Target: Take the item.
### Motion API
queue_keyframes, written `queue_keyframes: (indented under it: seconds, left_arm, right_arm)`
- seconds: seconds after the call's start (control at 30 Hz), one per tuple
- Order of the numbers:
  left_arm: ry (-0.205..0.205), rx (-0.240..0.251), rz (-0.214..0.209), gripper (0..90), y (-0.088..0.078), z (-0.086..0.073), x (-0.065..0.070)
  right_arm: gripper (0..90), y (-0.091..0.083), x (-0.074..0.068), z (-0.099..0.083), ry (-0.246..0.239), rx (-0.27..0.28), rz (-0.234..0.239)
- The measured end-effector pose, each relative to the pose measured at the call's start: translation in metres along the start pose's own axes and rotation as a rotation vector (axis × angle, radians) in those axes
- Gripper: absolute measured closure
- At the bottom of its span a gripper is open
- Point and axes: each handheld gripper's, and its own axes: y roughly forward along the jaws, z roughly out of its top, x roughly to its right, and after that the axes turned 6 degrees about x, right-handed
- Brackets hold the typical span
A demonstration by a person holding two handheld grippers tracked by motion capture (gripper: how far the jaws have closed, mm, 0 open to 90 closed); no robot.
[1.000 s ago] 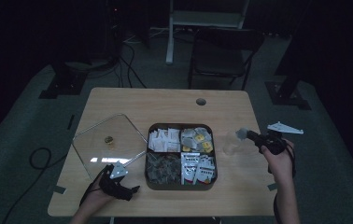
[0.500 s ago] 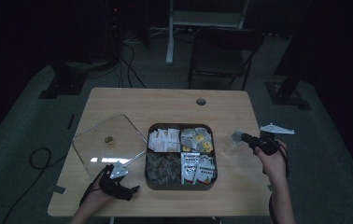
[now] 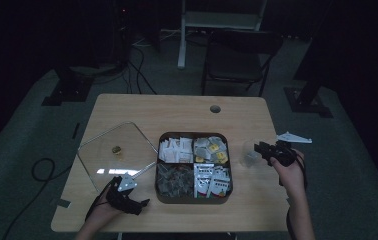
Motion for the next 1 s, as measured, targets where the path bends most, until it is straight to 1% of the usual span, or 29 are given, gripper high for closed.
queue_keyframes:
  seconds: [0.03,0.07,0.1,0.13,0.17,0.2,0.27,0.3,0.43,0.47,0.5,0.53,0.6,0.7,0.73,0.83,1.0]
  left_arm:
    - [0.000,0.001,0.000,0.5,0.000,0.000,0.000]
    - [0.000,0.001,0.000,0.5,0.000,0.000,0.000]
    - [0.000,0.001,0.000,0.5,0.000,0.000,0.000]
    - [-0.001,0.001,0.000,0.5,0.000,0.000,0.000]
    - [-0.001,0.001,0.000,0.5,0.000,0.000,0.000]
    - [-0.001,0.001,0.000,0.5,0.000,0.000,0.000]
    - [-0.001,0.001,0.000,0.5,0.000,0.000,0.000]
    - [-0.001,0.002,0.000,0.5,0.000,0.000,0.000]
    - [-0.001,0.002,0.001,0.5,0.000,0.000,0.000]
    - [-0.001,0.002,0.000,0.5,0.000,0.000,0.000]
    - [-0.001,0.002,0.000,0.5,0.000,0.000,0.000]
    - [-0.001,0.002,0.001,0.5,0.000,0.000,0.000]
    - [-0.001,0.002,0.000,0.5,0.000,0.000,0.000]
    - [-0.001,0.002,0.001,0.5,0.000,0.000,0.000]
    - [-0.001,0.003,0.001,0.5,0.000,0.000,0.000]
    - [0.000,0.001,0.001,0.5,0.000,0.000,0.000]
    - [0.001,0.001,0.001,0.5,0.000,0.000,0.000]
  right_arm:
    - [57.3,-0.001,0.000,0.001,-0.010,0.012,0.002]
    - [57.3,-0.001,0.000,0.001,-0.010,0.012,0.002]
    - [52.2,-0.001,0.000,0.001,-0.020,0.039,0.009]
    - [48.9,-0.001,0.000,0.002,-0.016,0.041,0.021]
    - [43.7,-0.001,-0.001,0.002,-0.013,0.051,0.028]
    - [42.5,-0.001,-0.002,0.002,-0.014,0.065,0.029]
    - [40.5,-0.001,-0.003,0.003,-0.014,0.069,0.042]
    - [38.2,-0.001,-0.004,0.003,-0.017,0.070,0.046]
    - [34.9,-0.001,-0.008,0.004,-0.022,0.078,0.057]
    - [32.6,-0.001,-0.010,0.005,-0.029,0.084,0.063]
    - [32.6,-0.001,-0.010,0.005,-0.029,0.084,0.063]
    - [30.0,-0.002,-0.012,0.005,-0.037,0.088,0.073]
    - [28.1,-0.002,-0.014,0.005,-0.040,0.100,0.087]
    - [26.1,-0.003,-0.017,0.005,-0.048,0.113,0.094]
    - [23.8,-0.003,-0.020,0.004,-0.060,0.123,0.113]
    - [22.0,-0.005,-0.025,0.003,-0.071,0.127,0.133]
    - [18.5,-0.008,-0.031,-0.002,-0.067,0.141,0.162]
